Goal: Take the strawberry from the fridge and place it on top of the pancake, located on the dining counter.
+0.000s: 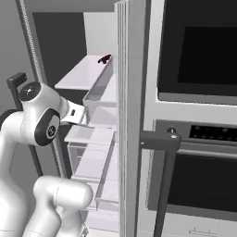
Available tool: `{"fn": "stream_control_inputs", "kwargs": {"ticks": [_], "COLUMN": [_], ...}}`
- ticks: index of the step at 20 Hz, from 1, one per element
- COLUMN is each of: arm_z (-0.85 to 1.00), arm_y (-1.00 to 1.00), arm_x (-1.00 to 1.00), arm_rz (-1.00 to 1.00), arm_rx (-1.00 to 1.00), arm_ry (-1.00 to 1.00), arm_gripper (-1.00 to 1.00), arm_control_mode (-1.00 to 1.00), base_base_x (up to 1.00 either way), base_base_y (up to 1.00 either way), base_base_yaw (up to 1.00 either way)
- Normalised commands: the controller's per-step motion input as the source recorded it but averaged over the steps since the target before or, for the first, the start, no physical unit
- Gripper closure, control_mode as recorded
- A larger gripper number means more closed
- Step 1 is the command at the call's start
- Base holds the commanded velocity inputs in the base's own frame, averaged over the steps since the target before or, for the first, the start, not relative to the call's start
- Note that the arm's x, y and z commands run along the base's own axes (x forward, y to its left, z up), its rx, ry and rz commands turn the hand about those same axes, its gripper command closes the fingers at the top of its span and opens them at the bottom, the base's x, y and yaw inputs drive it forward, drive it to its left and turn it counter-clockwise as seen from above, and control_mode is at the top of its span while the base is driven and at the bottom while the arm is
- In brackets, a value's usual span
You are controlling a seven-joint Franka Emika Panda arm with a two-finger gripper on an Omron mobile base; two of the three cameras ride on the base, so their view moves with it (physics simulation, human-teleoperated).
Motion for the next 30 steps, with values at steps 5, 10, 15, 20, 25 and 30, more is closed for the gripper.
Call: {"fn": "stream_control_inputs", "kwargs": {"ticks": [5, 10, 15, 20, 25, 30], "arm_z": [0.00, 0.00, -0.22, -0.93, -0.62, -0.09], "arm_y": [0.00, 0.00, -0.02, -0.10, -0.02, -0.01], "arm_x": [0.00, 0.00, 0.07, 0.32, 0.34, 0.72], "arm_rz": [0.00, 0.00, 0.01, 0.08, 0.04, 0.00], "arm_rx": [0.00, 0.00, 0.06, 0.10, 0.01, 0.00], "arm_ry": [0.00, 0.00, -0.03, -0.04, -0.02, 0.17], "arm_gripper": [-1.00, -1.00, -1.00, -1.00, -1.00, -1.00], "arm_control_mode": [1.00, 1.00, -1.00, -1.00, -1.00, -1.00], "base_base_x": [0.22, 0.52, 0.02, 0.00, 0.00, 0.00], "base_base_y": [0.37, -0.03, 0.00, 0.00, 0.00, 0.00], "base_base_yaw": [-0.17, -0.02, 0.00, 0.00, 0.00, 0.00]}}
